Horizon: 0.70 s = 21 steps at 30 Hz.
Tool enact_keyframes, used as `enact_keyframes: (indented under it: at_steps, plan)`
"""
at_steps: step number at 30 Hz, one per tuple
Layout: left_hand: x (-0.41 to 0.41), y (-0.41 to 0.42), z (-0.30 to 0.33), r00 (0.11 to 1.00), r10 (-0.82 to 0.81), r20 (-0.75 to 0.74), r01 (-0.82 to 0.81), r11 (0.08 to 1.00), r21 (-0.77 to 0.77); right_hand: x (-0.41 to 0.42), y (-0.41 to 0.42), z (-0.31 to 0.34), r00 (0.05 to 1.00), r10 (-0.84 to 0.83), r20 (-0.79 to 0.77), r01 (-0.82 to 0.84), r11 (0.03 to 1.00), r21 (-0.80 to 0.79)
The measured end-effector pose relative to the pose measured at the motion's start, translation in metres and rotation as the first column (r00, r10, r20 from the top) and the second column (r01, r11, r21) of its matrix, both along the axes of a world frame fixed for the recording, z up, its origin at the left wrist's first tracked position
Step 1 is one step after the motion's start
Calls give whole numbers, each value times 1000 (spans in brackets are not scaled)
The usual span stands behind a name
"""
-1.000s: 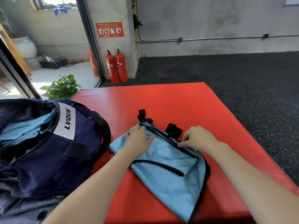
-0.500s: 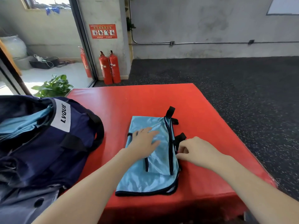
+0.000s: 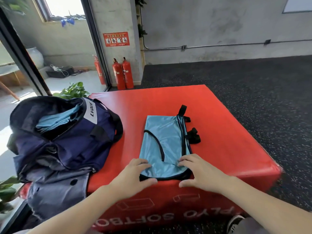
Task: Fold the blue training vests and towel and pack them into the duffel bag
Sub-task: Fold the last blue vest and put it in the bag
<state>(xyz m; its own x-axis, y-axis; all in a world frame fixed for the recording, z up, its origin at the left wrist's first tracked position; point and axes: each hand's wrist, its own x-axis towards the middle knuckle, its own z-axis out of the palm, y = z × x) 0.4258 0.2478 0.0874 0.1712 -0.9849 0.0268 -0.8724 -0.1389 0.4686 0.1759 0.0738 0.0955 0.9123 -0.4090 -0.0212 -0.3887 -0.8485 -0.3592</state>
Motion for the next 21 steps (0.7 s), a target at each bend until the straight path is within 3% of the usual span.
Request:
enact_keyframes:
  at_steps: [4, 9, 14, 16, 21]
  plan:
    - [-8, 17, -4, 995, -94, 41, 92, 995, 37, -17, 7, -12, 997, 21, 79, -19, 999, -28]
    - [-11, 26, -7, 994, -98, 44, 101, 992, -72, -30, 14, -19, 981, 67, 181, -49, 993, -104]
    - [-22, 30, 3, 992, -107, 62, 118, 970, -212, -34, 22, -8, 981, 60, 185, -25, 983, -184]
    - [-27, 30, 11, 999, -53, 12, 54, 955, -293, -34, 26, 4, 973, -8, 230, 33, 994, -103]
    - [-27, 19, 27, 965, 60, -255, -153, 919, -363, -32, 27, 36, 907, -227, 354, 123, 948, 293]
